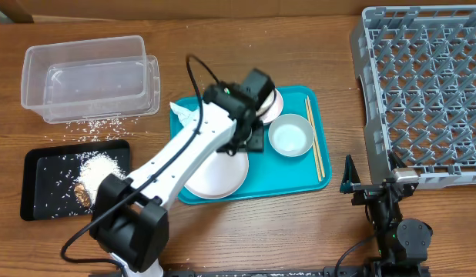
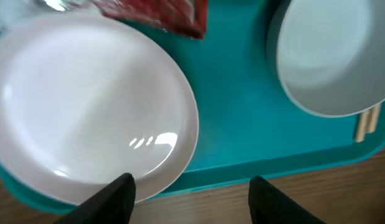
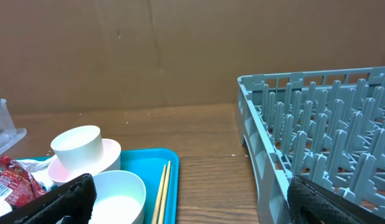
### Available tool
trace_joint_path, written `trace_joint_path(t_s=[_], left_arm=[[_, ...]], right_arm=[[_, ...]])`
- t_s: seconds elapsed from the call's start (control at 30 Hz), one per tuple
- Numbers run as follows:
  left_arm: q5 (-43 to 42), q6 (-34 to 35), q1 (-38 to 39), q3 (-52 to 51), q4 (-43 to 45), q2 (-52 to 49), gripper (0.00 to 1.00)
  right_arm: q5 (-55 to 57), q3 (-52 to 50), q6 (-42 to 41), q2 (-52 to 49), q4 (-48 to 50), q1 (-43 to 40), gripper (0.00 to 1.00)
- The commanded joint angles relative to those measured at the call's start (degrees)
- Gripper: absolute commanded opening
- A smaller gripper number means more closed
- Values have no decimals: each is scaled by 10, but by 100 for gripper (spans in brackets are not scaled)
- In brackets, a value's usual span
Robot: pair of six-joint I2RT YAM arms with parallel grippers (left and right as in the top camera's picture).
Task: Sort waste into correct bins and load items into the dishwasher
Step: 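Carry the empty plate back and set it on the teal tray, then grasp the crumpled white napkin with the left gripper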
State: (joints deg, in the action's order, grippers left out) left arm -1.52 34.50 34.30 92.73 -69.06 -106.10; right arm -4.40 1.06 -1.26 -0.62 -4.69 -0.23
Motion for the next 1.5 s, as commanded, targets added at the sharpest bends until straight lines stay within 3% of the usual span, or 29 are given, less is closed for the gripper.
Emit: trace_joint_path(t_s=[0.0, 0.13, 0.3, 0.7, 1.0, 1.47], left_arm=[[56, 26, -37, 67, -27, -3, 62], [47, 80, -101, 84, -30, -3, 64], [-22, 134, -173, 61, -23, -15, 63], [-17, 218, -211, 37, 10, -87, 61], [-11, 215, -246, 37, 19, -141, 61], [-30, 202, -246, 32, 80, -145, 67]], right_arm=[[5, -6, -1, 5, 2, 2, 100], [5, -6, -1, 5, 2, 2, 100], [5, -6, -1, 5, 2, 2, 100], [5, -6, -1, 5, 2, 2, 100], [5, -6, -1, 5, 2, 2, 100], [5, -6, -1, 5, 2, 2, 100]])
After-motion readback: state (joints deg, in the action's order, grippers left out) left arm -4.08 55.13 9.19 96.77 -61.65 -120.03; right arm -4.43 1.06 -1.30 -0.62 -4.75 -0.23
